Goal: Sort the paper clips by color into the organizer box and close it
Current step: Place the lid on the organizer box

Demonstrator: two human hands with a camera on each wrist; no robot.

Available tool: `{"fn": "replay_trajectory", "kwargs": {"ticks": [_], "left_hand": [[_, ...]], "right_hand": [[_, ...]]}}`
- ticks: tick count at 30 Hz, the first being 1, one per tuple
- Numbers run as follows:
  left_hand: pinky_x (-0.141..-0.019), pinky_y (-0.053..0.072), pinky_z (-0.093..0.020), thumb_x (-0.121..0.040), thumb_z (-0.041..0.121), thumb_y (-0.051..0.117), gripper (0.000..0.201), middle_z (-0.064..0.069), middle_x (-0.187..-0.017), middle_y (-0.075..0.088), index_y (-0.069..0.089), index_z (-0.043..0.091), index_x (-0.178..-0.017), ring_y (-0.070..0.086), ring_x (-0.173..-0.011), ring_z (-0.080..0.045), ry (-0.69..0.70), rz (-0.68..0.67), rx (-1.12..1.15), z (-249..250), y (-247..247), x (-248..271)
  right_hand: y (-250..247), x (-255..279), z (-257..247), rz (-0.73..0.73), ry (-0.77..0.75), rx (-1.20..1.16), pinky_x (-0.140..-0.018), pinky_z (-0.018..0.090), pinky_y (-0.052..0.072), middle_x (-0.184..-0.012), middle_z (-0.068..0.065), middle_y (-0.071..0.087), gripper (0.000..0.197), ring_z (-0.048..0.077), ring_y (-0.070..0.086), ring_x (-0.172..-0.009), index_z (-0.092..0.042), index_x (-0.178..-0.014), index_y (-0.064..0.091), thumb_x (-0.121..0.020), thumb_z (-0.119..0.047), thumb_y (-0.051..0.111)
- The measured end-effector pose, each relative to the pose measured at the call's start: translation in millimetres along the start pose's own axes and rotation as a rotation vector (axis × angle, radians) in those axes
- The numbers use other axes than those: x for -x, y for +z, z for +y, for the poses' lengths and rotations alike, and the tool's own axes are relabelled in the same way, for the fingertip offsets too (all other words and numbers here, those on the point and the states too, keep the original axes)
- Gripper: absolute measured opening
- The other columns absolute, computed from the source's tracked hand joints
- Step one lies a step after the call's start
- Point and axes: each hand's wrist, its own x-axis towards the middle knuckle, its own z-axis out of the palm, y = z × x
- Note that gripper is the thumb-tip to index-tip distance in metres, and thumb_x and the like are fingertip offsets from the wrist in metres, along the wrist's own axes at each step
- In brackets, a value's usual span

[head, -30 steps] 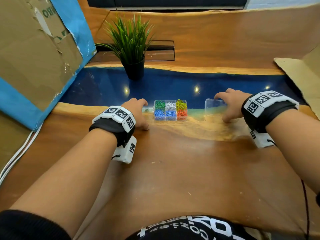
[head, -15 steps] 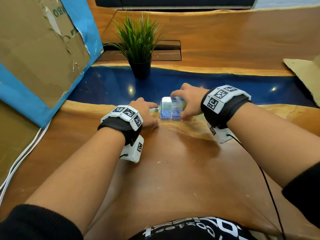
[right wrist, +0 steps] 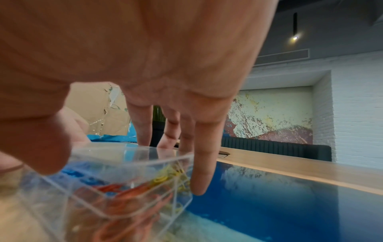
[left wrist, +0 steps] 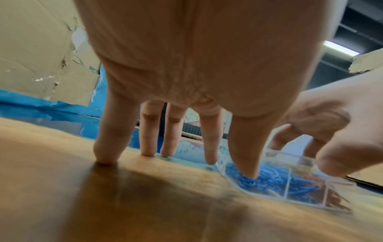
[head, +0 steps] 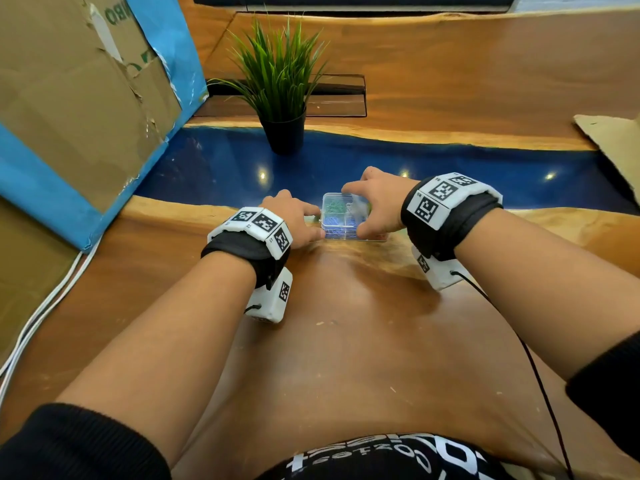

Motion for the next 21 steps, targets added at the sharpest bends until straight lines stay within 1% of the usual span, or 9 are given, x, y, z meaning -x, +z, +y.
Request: {"fn": "replay_trajectory", "kwargs": {"ticks": [3,6,7,9,11,13,15,18,21], "left_hand": [[-0.095,0.039,-0.040,-0.085,0.059,0.051,0.056,-0.010,-0.131,0.041,0.037,0.046,-0.138,0.041,-0.124,-0.034,-0.007,-0.003,-0.017,2.2,1.1,-0.8],[-0.094,0.039,-0.042,-0.083,0.059,0.055,0.062,-0.011,-0.130,0.040,0.034,0.046,-0.139,0.039,-0.123,-0.036,-0.013,-0.005,-0.017,3.8,1.6,-2.3],[-0.095,0.038,-0.043,-0.082,0.059,0.056,0.064,-0.012,-0.129,0.040,0.032,0.047,-0.140,0.039,-0.122,-0.037,-0.012,-0.006,-0.016,4.7,0.9,-3.3],[-0.097,0.038,-0.046,-0.079,0.058,0.060,0.069,-0.011,-0.128,0.038,0.029,0.048,-0.141,0.038,-0.121,-0.038,-0.001,-0.013,-0.009,5.9,-0.9,-5.5],[-0.098,0.041,-0.045,-0.077,0.058,0.063,0.071,-0.009,-0.125,0.038,0.031,0.048,-0.140,0.044,-0.116,-0.037,0.019,-0.028,0.005,6.7,-3.0,-8.0],[-0.093,0.046,-0.044,-0.074,0.059,0.065,0.070,-0.007,-0.118,0.038,0.038,0.044,-0.137,0.053,-0.103,-0.034,0.035,-0.049,0.031,7.0,-4.0,-10.4],[-0.090,0.048,-0.042,-0.071,0.060,0.067,0.068,-0.005,-0.114,0.037,0.045,0.040,-0.132,0.056,-0.096,-0.032,0.038,-0.055,0.040,7.4,-4.1,-12.0],[-0.090,0.049,-0.042,-0.068,0.061,0.070,0.068,-0.005,-0.114,0.037,0.047,0.041,-0.130,0.056,-0.095,-0.031,0.034,-0.047,0.050,7.9,-3.1,-14.0],[-0.090,0.049,-0.042,-0.067,0.062,0.070,0.071,-0.004,-0.113,0.038,0.046,0.043,-0.130,0.056,-0.096,-0.030,0.031,-0.044,0.053,7.4,-2.3,-16.0]], "right_hand": [[1.0,-0.3,0.7,-0.006,0.006,0.003,-0.075,0.033,0.049,-0.126,0.005,0.038,0.076,0.026,0.056,-0.103,-0.025,-0.139,0.039,-0.071,-0.039,0.070],[1.8,0.1,0.8,-0.009,0.011,0.002,-0.079,0.036,0.052,-0.123,0.005,0.040,0.073,0.026,0.055,-0.103,-0.025,-0.137,0.040,-0.072,-0.039,0.070],[1.6,-0.2,0.6,-0.008,0.007,0.004,-0.078,0.035,0.051,-0.122,0.005,0.040,0.072,0.026,0.055,-0.103,-0.025,-0.137,0.041,-0.072,-0.039,0.070],[1.8,-1.1,-0.5,0.001,-0.003,0.014,-0.069,0.032,0.048,-0.122,0.005,0.040,0.070,0.027,0.057,-0.101,-0.024,-0.135,0.042,-0.072,-0.039,0.070],[2.2,-1.7,-0.8,0.014,-0.005,0.027,-0.064,0.030,0.043,-0.122,0.005,0.041,0.069,0.027,0.058,-0.099,-0.024,-0.135,0.043,-0.072,-0.040,0.069],[2.8,-2.4,0.5,0.012,-0.004,0.027,-0.066,0.030,0.045,-0.122,0.005,0.041,0.070,0.026,0.057,-0.098,-0.024,-0.135,0.043,-0.072,-0.041,0.069],[2.4,-2.4,1.6,0.008,-0.005,0.020,-0.070,0.031,0.047,-0.122,0.005,0.042,0.070,0.024,0.056,-0.095,-0.024,-0.135,0.044,-0.072,-0.041,0.069],[2.4,-2.7,2.5,0.001,-0.004,0.021,-0.072,0.031,0.047,-0.121,0.005,0.042,0.070,0.022,0.053,-0.093,-0.024,-0.135,0.044,-0.072,-0.041,0.069],[2.0,-3.6,2.4,-0.003,-0.004,0.019,-0.075,0.033,0.049,-0.117,0.004,0.043,0.067,0.024,0.056,-0.099,-0.024,-0.133,0.046,-0.072,-0.041,0.070]]}}
